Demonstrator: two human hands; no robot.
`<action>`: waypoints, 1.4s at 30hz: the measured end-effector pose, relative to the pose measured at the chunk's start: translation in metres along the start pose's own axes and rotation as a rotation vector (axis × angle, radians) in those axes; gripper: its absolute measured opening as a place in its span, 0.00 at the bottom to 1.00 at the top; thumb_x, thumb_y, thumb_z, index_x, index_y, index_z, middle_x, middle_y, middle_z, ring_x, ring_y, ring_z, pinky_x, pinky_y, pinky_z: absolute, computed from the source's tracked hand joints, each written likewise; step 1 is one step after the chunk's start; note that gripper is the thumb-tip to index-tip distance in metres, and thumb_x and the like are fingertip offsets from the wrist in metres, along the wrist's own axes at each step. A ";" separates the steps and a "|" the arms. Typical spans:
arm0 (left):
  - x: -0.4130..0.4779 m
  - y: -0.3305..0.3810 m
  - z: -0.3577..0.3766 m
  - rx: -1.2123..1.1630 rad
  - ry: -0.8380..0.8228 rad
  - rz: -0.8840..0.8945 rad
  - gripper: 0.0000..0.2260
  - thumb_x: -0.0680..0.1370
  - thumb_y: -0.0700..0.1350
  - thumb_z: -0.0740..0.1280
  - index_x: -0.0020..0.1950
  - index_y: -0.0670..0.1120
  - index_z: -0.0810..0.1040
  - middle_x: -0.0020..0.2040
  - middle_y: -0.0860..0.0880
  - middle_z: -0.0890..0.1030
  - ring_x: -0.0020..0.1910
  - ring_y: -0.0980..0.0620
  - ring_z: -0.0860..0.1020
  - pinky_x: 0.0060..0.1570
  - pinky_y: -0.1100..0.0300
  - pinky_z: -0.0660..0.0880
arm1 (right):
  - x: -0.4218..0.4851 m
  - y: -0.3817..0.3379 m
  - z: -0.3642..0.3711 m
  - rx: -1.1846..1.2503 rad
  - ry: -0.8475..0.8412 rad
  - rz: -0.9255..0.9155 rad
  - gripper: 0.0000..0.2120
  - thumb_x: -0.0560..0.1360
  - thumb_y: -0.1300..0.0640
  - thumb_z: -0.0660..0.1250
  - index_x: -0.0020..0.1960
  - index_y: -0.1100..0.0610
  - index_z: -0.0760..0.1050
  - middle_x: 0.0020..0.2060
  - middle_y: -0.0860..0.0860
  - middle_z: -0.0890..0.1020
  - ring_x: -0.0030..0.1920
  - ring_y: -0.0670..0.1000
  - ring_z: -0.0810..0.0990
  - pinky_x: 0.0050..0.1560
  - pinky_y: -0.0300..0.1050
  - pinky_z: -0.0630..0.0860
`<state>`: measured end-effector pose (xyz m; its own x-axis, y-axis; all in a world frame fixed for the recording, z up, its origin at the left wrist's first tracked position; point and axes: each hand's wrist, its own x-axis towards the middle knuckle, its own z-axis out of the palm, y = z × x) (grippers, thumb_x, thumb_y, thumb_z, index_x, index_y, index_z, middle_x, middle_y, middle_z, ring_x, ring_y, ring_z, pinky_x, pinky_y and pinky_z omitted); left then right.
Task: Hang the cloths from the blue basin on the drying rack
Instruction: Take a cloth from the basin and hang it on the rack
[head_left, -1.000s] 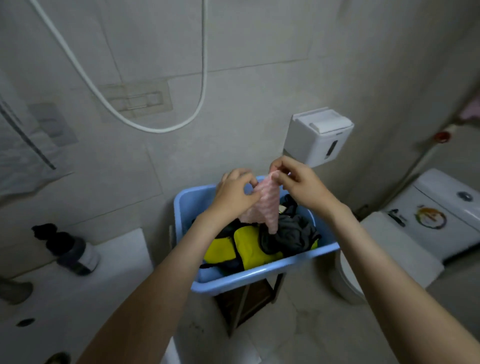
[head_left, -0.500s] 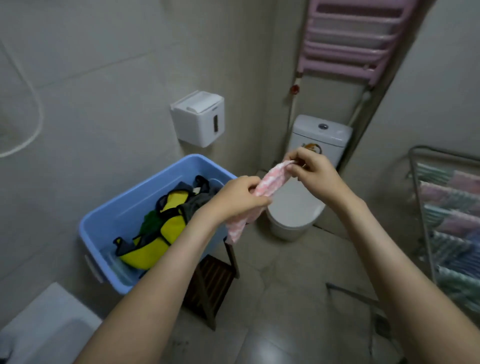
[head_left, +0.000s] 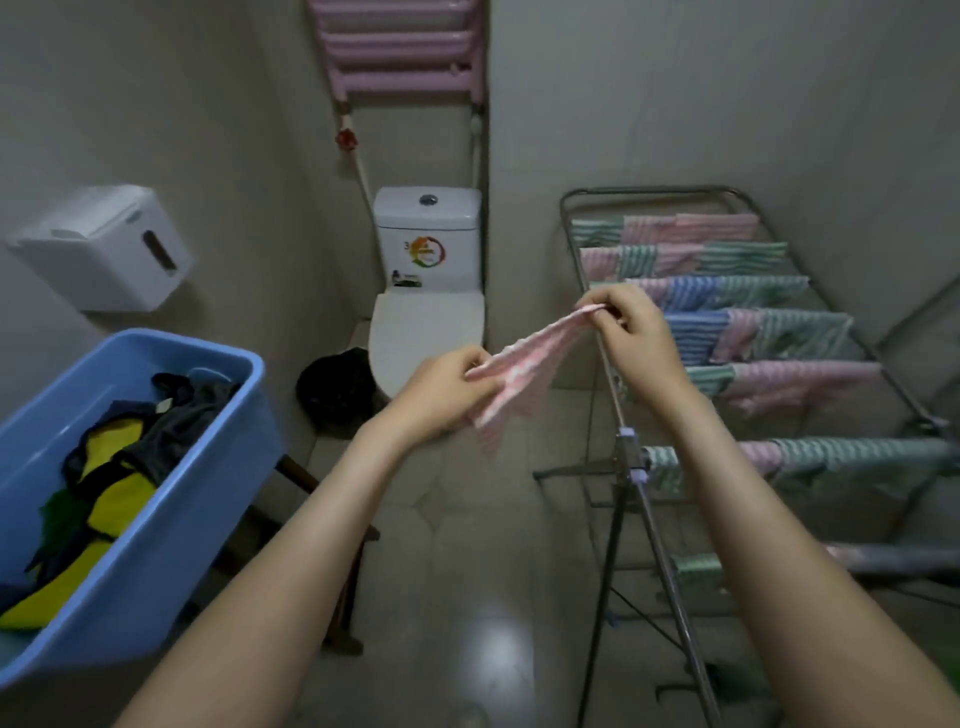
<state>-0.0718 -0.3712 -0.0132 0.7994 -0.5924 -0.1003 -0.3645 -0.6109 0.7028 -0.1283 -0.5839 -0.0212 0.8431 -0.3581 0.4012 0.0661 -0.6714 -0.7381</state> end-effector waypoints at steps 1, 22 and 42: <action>0.002 0.008 0.008 -0.010 -0.003 0.019 0.13 0.77 0.48 0.65 0.34 0.51 0.68 0.31 0.55 0.73 0.31 0.59 0.70 0.27 0.68 0.63 | -0.008 0.007 -0.011 -0.007 0.037 0.038 0.07 0.74 0.69 0.63 0.46 0.62 0.78 0.43 0.53 0.77 0.45 0.41 0.71 0.46 0.30 0.65; -0.049 0.206 0.167 -0.249 -0.635 0.642 0.13 0.81 0.47 0.62 0.38 0.42 0.72 0.31 0.51 0.72 0.28 0.58 0.75 0.30 0.66 0.72 | -0.225 0.033 -0.243 -0.157 0.826 0.537 0.09 0.78 0.57 0.61 0.39 0.51 0.71 0.22 0.54 0.73 0.21 0.55 0.71 0.24 0.42 0.67; -0.170 0.284 0.340 -0.206 -0.972 0.475 0.14 0.81 0.48 0.62 0.53 0.37 0.77 0.47 0.38 0.82 0.37 0.52 0.81 0.36 0.62 0.77 | -0.423 0.094 -0.362 -0.117 0.899 0.670 0.04 0.75 0.56 0.67 0.46 0.54 0.72 0.36 0.46 0.74 0.35 0.43 0.70 0.39 0.40 0.68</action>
<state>-0.4734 -0.6226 -0.0367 -0.1510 -0.9598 -0.2367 -0.3769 -0.1655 0.9114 -0.6719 -0.7305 -0.0643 -0.0036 -0.9748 0.2229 -0.3462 -0.2079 -0.9148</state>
